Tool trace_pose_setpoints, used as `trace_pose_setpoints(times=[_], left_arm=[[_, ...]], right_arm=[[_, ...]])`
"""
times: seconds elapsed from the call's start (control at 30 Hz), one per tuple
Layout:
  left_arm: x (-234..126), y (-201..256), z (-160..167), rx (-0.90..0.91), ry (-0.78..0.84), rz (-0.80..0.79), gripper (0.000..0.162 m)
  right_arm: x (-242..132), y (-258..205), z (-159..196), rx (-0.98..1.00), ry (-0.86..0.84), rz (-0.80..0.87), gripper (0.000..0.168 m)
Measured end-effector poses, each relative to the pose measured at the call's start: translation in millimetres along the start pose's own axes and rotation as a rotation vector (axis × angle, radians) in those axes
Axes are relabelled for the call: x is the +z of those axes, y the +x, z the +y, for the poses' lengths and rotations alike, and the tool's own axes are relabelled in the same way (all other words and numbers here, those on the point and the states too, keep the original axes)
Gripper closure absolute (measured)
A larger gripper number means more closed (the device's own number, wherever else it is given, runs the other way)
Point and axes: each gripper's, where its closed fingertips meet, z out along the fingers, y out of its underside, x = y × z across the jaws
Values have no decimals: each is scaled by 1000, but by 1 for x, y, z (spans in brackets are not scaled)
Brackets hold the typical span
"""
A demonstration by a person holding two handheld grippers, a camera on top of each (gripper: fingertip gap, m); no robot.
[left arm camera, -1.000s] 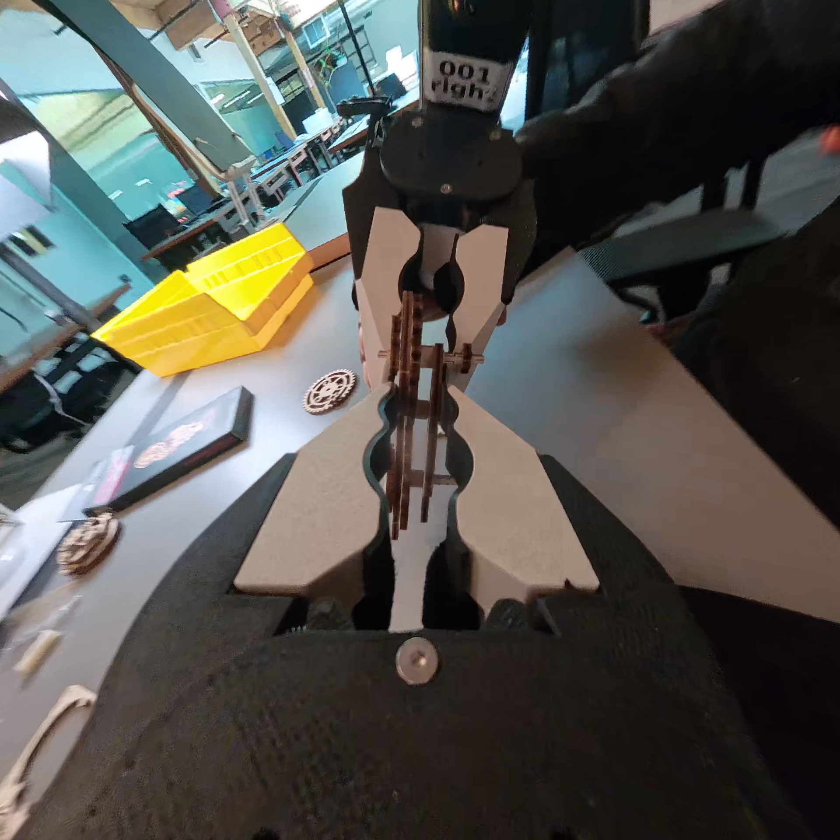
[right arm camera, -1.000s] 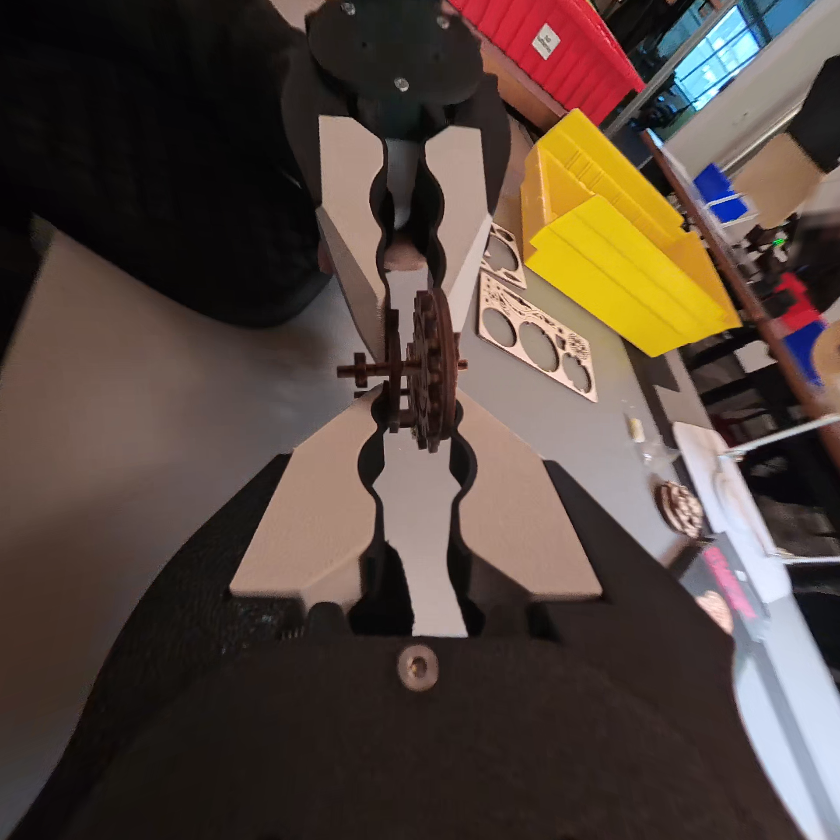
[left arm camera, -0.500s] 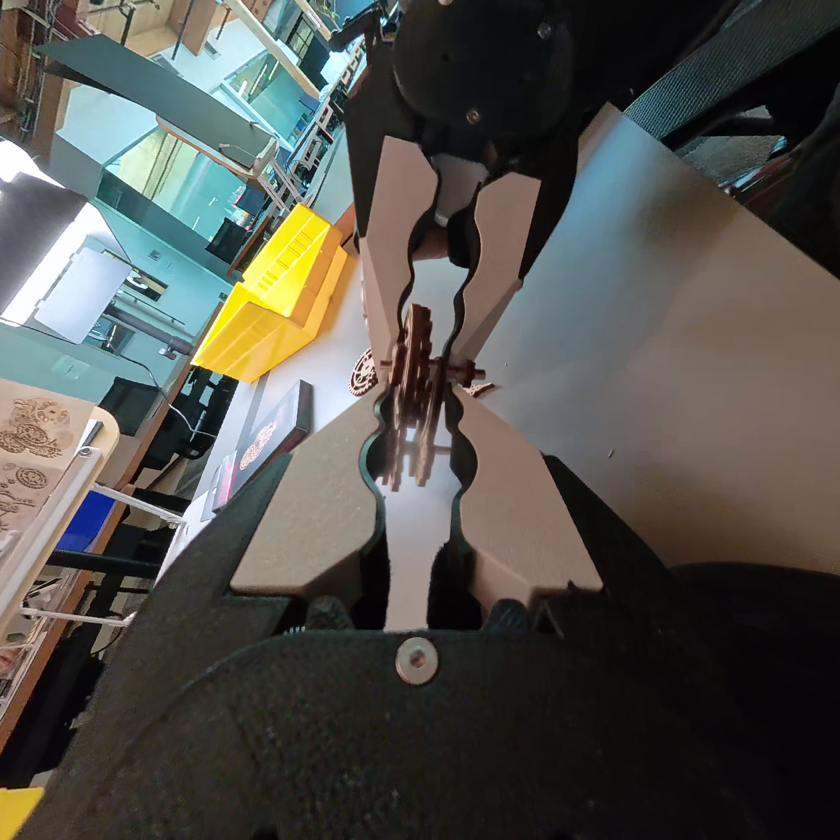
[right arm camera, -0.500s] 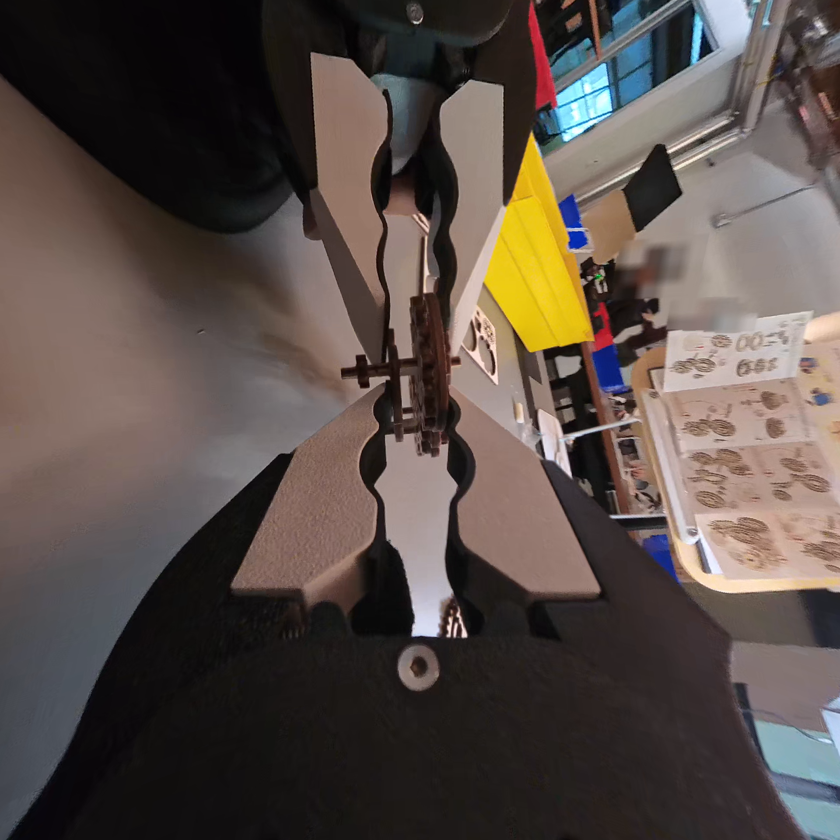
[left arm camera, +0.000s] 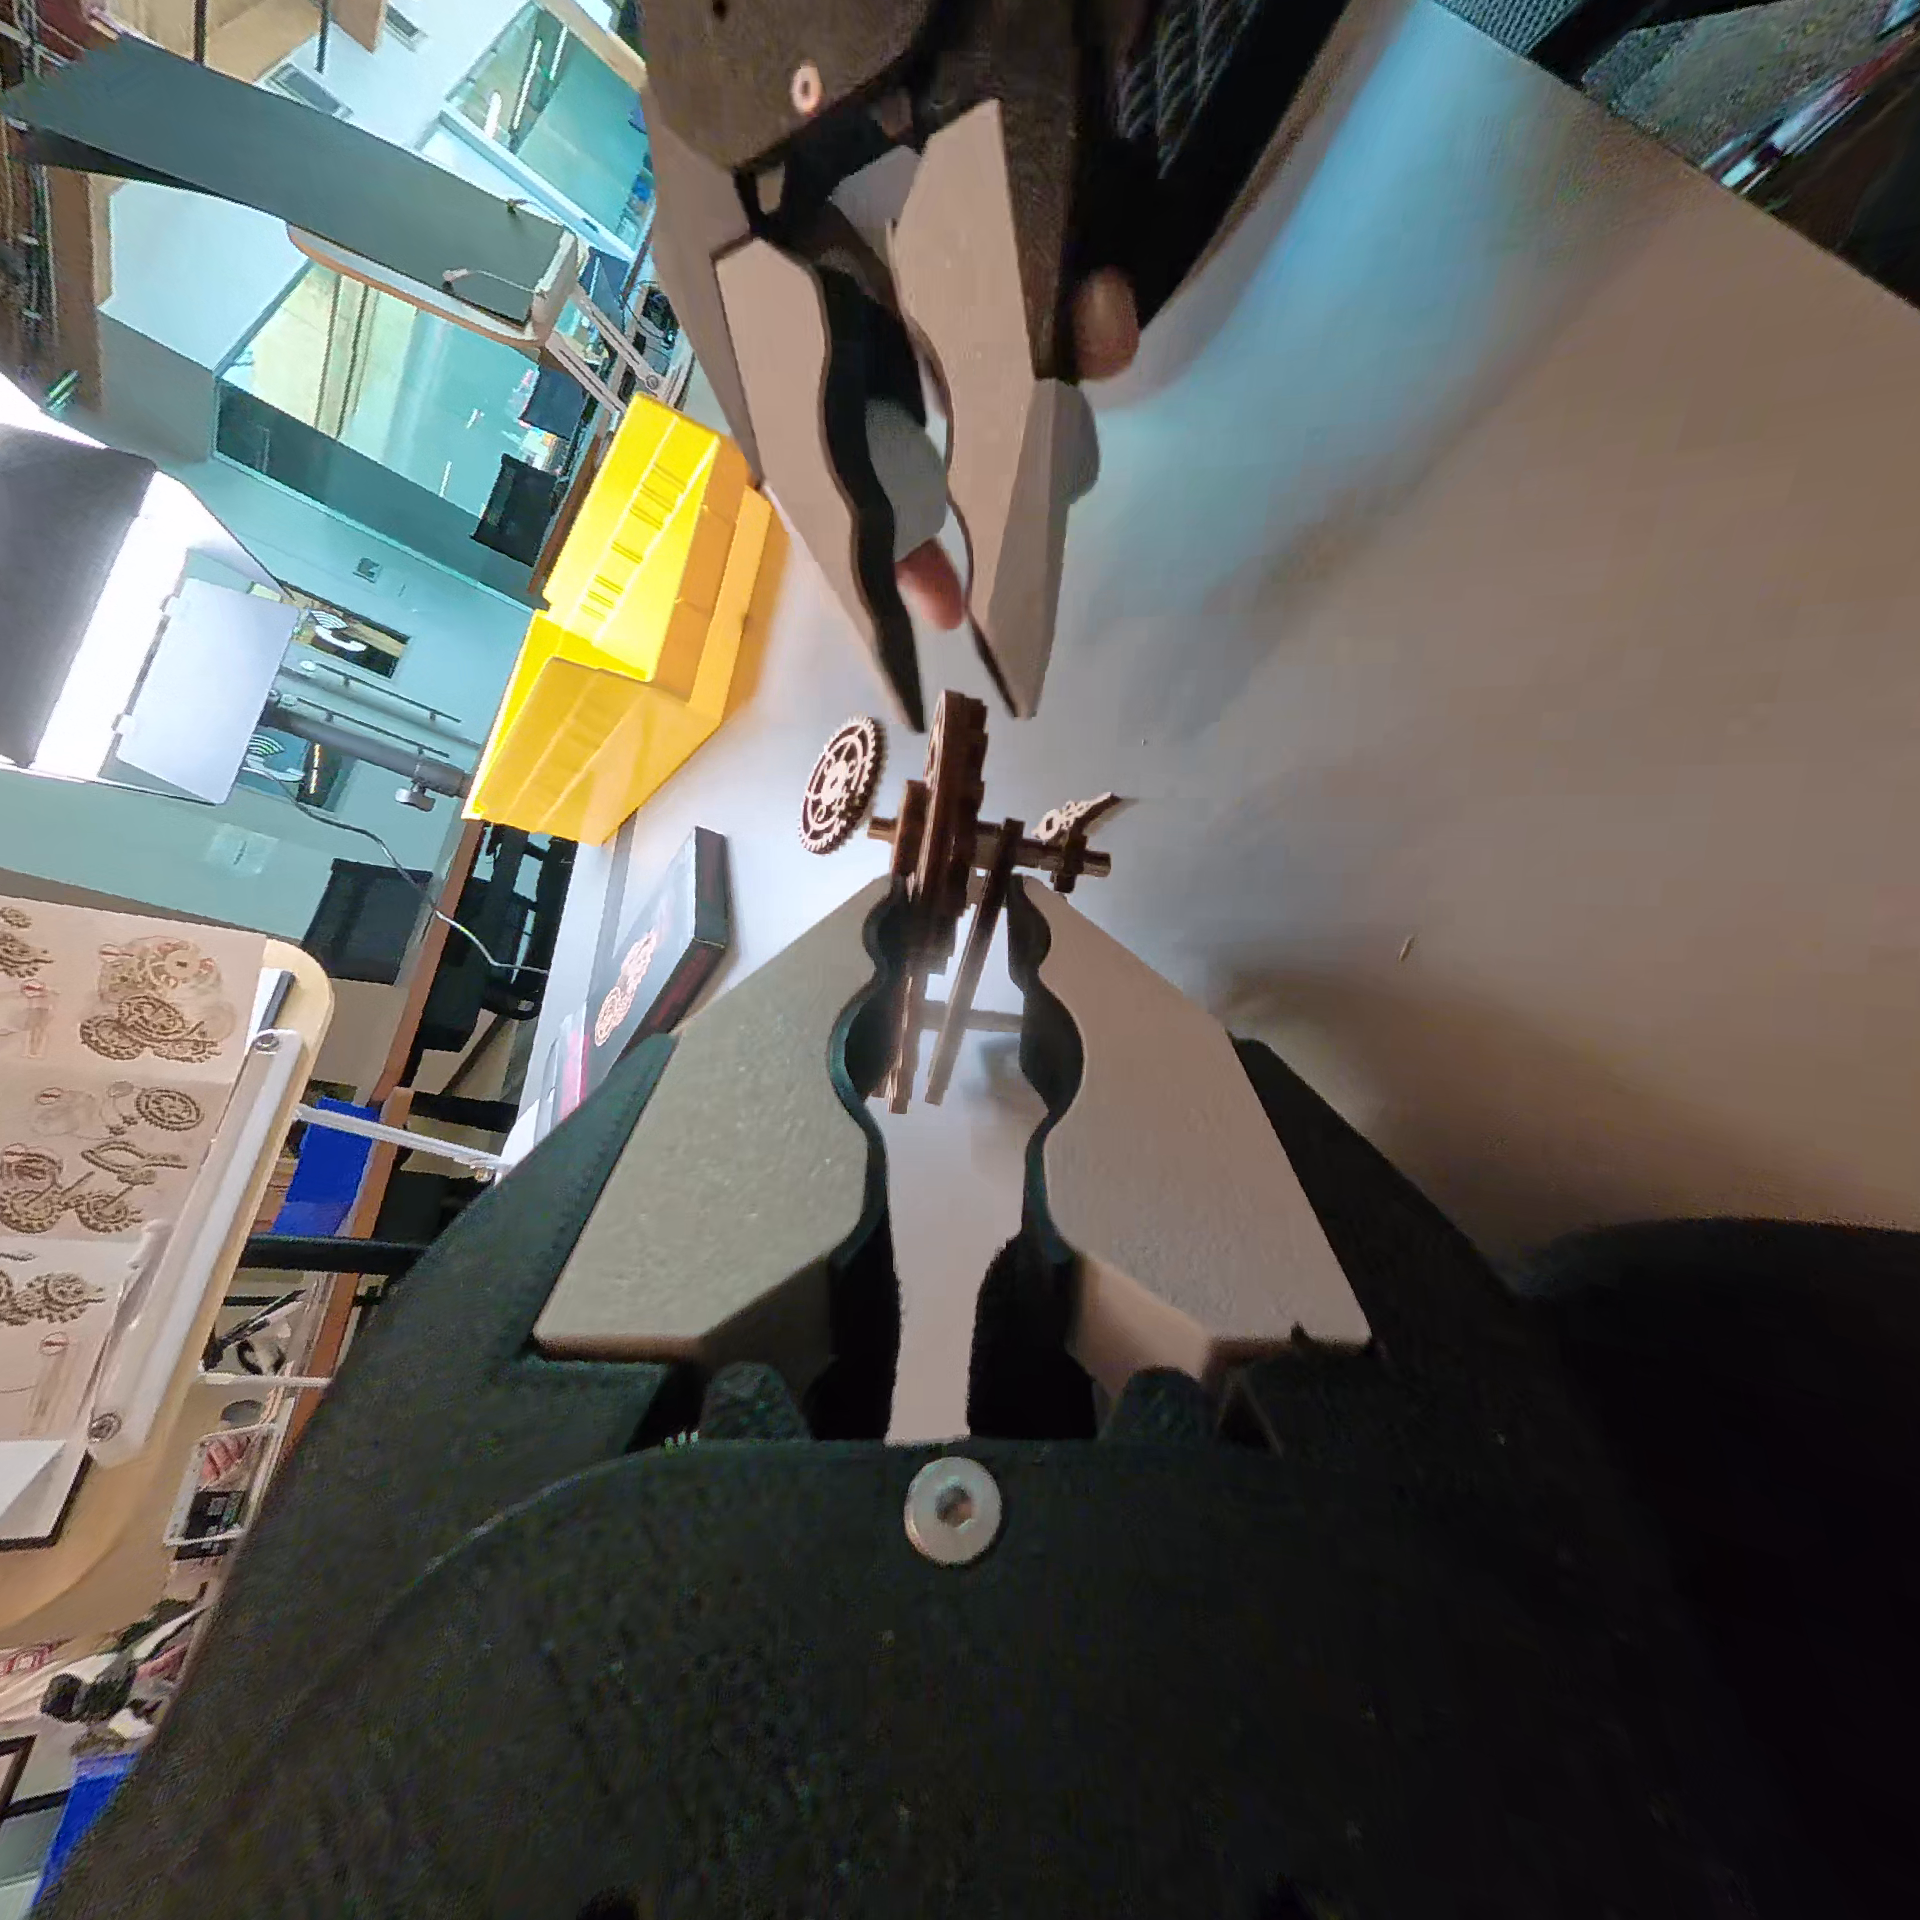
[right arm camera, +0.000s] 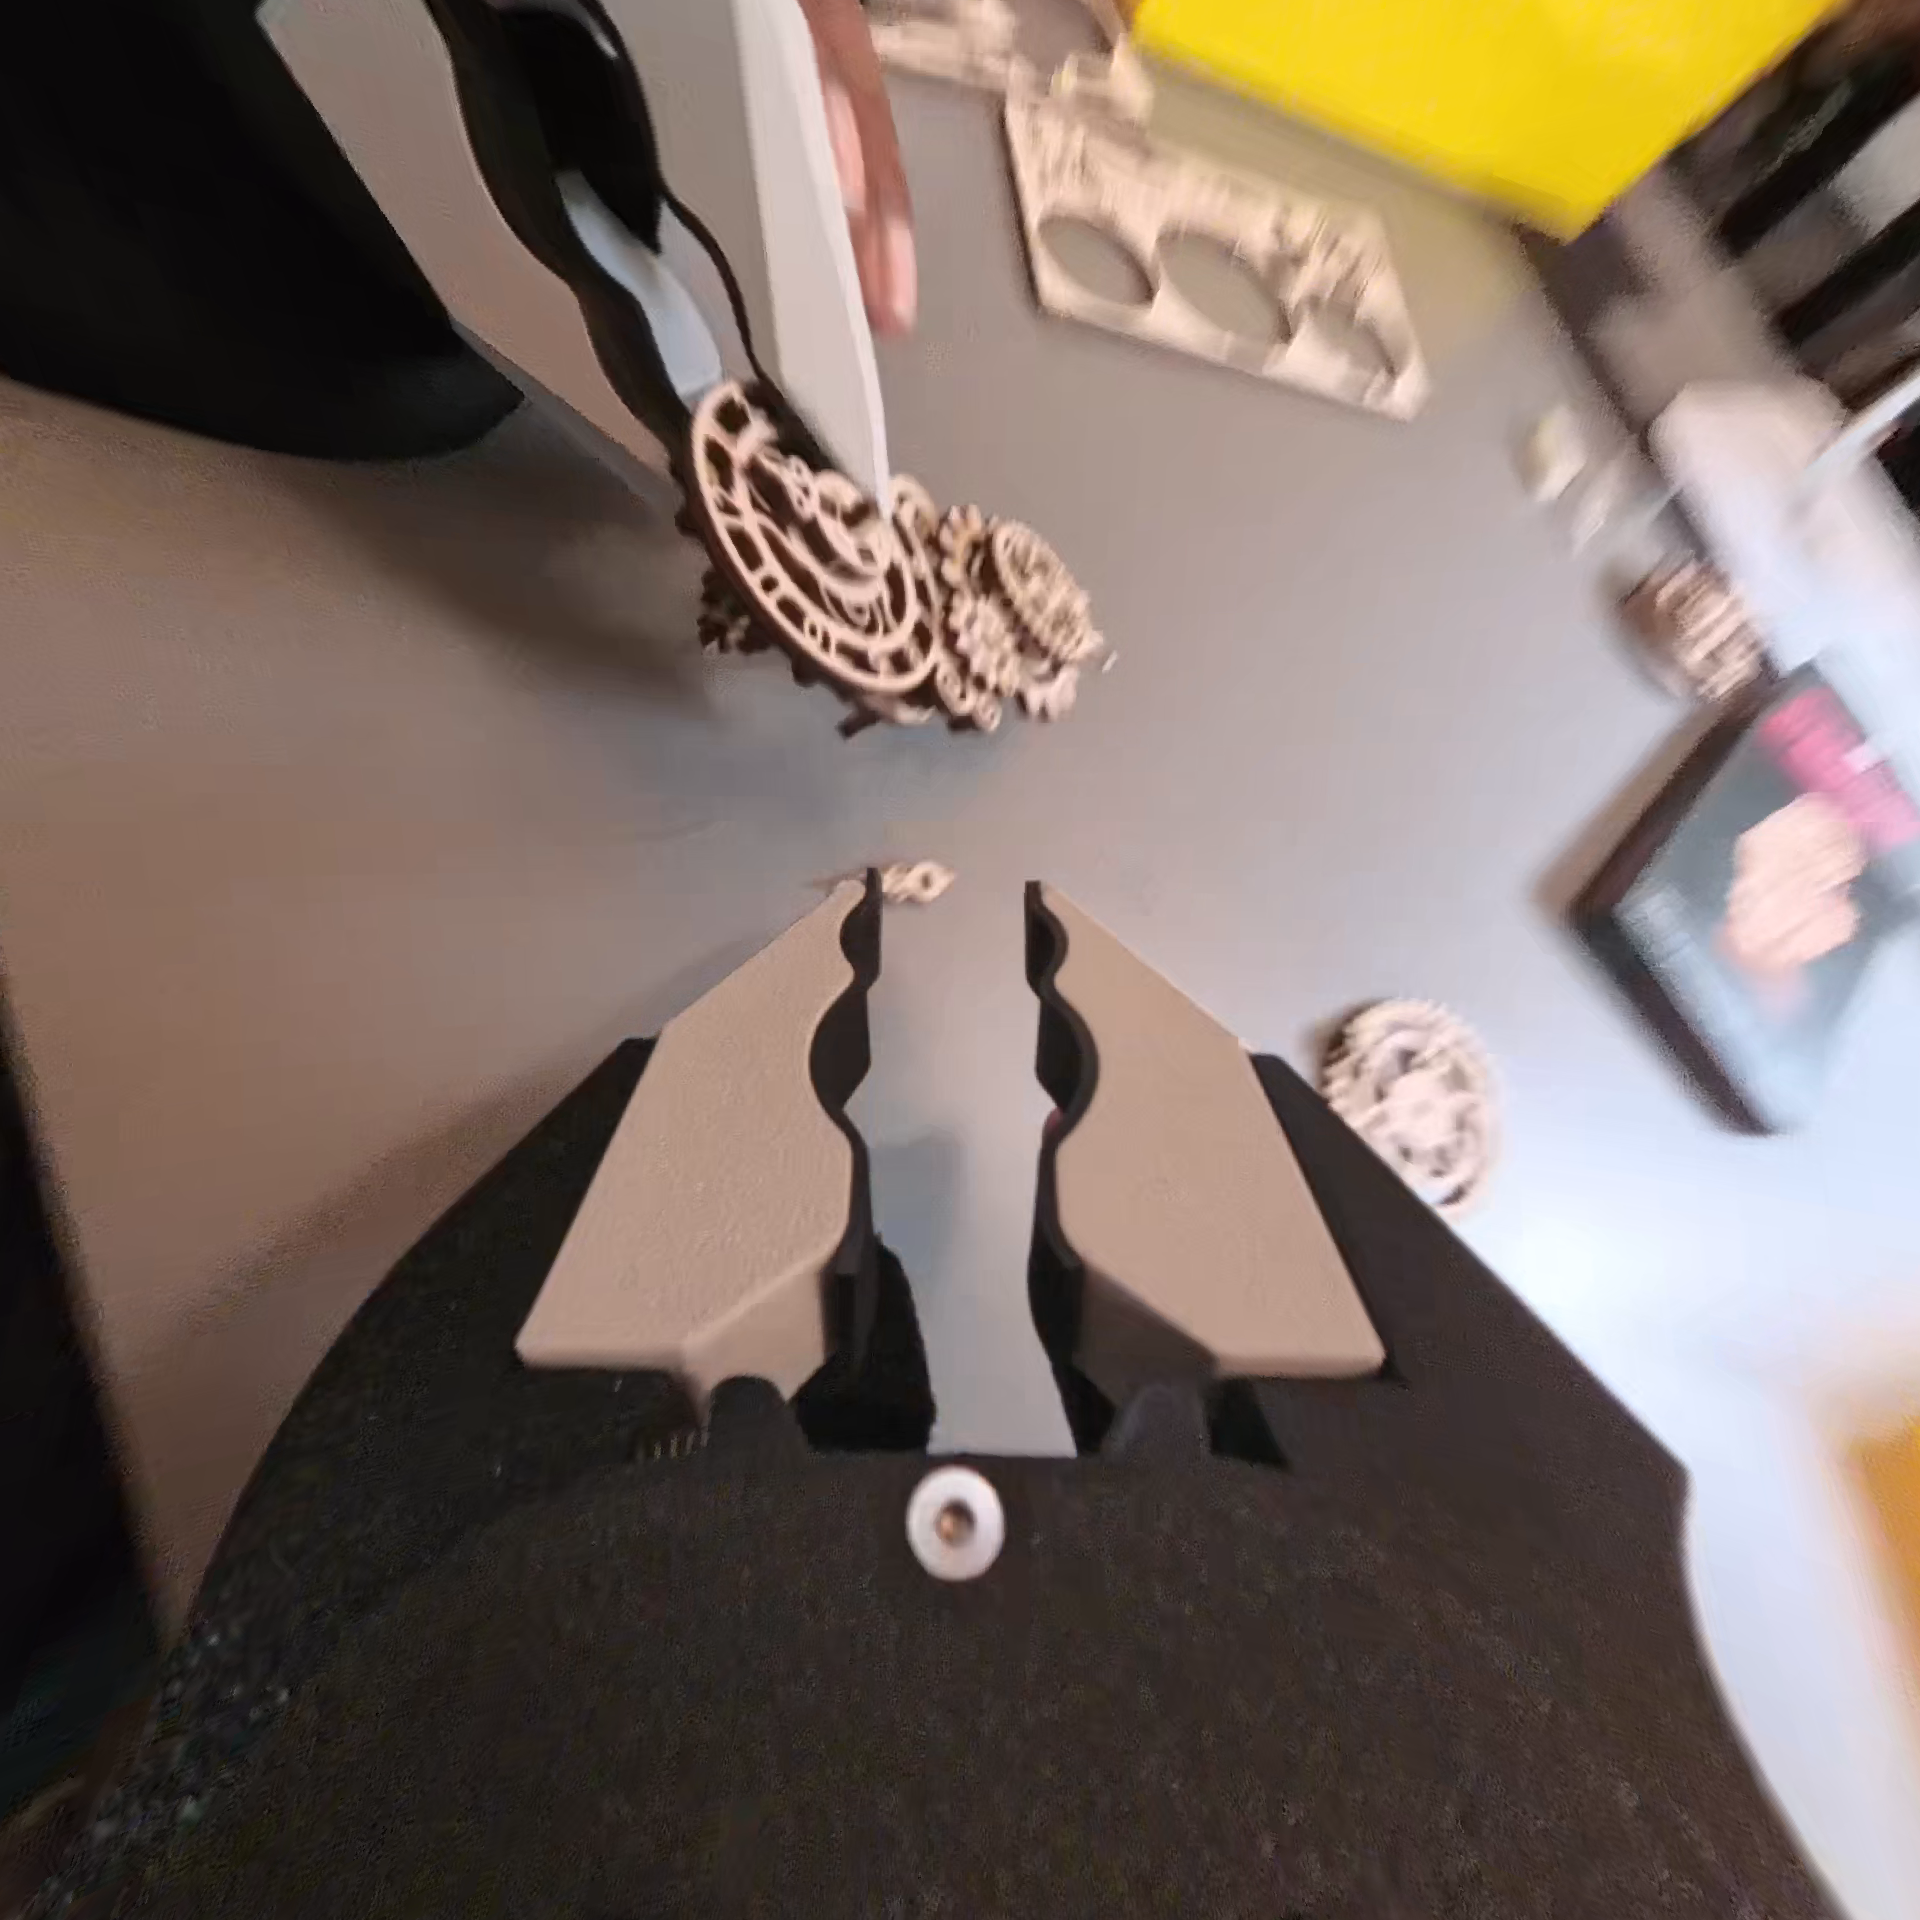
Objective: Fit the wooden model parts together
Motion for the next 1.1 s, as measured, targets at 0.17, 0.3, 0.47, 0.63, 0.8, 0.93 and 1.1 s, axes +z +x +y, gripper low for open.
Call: trace_pose_setpoints(times=[0.17, 0.3, 0.47, 0.63, 0.8, 0.93, 1.1], left_arm=[[1, 1, 1, 33, -16, -8, 145], [2, 2, 1, 66, -27, -18, 145], [3, 6, 1, 132, -58, -25, 145], [6, 10, 1, 194, -113, -36, 145], [9, 11, 3, 223, -140, -46, 145], [9, 9, 6, 236, -171, -62, 145], [15, 1, 13, 283, -290, -126, 145]], right_arm=[[13, -22, 16, 285, -175, -118, 129], [27, -18, 15, 290, -265, -102, 140], [31, -9, 18, 270, -312, -166, 150], [27, -1, 24, 204, -334, -215, 160], [30, 1, 23, 204, -305, -214, 166], [26, 0, 25, 203, -297, -217, 166], [2, -2, 0, 287, -180, -237, 166]])
